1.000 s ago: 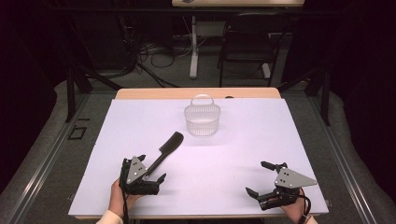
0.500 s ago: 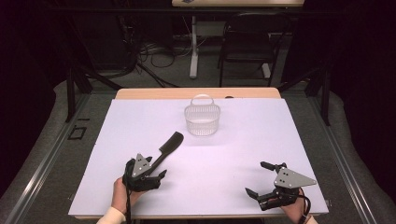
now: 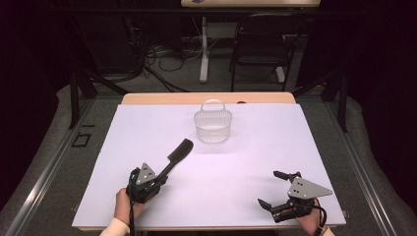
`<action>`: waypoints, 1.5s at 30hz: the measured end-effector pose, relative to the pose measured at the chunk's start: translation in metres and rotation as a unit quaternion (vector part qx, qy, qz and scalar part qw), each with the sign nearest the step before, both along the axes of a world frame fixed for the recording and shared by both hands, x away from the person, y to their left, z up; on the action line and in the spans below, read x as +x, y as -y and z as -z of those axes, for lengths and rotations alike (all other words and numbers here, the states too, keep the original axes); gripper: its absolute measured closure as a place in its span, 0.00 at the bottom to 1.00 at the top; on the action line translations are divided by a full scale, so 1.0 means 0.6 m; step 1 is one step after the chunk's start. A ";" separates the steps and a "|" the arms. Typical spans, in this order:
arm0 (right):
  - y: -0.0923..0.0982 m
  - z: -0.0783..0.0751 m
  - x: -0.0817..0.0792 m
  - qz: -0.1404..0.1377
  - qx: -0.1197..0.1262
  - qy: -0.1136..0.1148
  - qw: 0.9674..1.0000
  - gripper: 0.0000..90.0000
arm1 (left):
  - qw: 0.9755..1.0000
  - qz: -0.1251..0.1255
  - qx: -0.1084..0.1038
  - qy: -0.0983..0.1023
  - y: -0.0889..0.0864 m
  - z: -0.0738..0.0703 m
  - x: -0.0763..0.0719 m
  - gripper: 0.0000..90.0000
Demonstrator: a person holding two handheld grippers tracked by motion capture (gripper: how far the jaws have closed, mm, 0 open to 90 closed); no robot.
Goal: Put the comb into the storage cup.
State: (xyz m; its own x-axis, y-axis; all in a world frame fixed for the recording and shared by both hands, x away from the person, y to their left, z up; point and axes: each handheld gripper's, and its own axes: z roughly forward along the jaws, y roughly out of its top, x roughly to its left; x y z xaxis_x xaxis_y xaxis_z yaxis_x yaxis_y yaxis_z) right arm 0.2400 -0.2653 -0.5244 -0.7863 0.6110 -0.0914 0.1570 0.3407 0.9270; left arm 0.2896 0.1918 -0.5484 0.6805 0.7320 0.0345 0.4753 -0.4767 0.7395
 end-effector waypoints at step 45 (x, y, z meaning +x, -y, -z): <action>-0.003 0.002 0.002 0.000 -0.004 -0.005 1.000 0.00 | 0.998 -0.050 0.048 -0.009 -0.040 0.006 0.014 0.99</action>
State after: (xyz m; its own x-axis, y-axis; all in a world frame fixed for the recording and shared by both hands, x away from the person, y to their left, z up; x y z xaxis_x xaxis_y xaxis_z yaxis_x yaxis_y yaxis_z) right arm 0.2414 -0.2637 -0.5253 -0.7869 0.6108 -0.0877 0.1668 0.3473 0.9228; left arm 0.2977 0.2159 -0.5517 0.6059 0.7899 0.0950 0.5371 -0.4942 0.6836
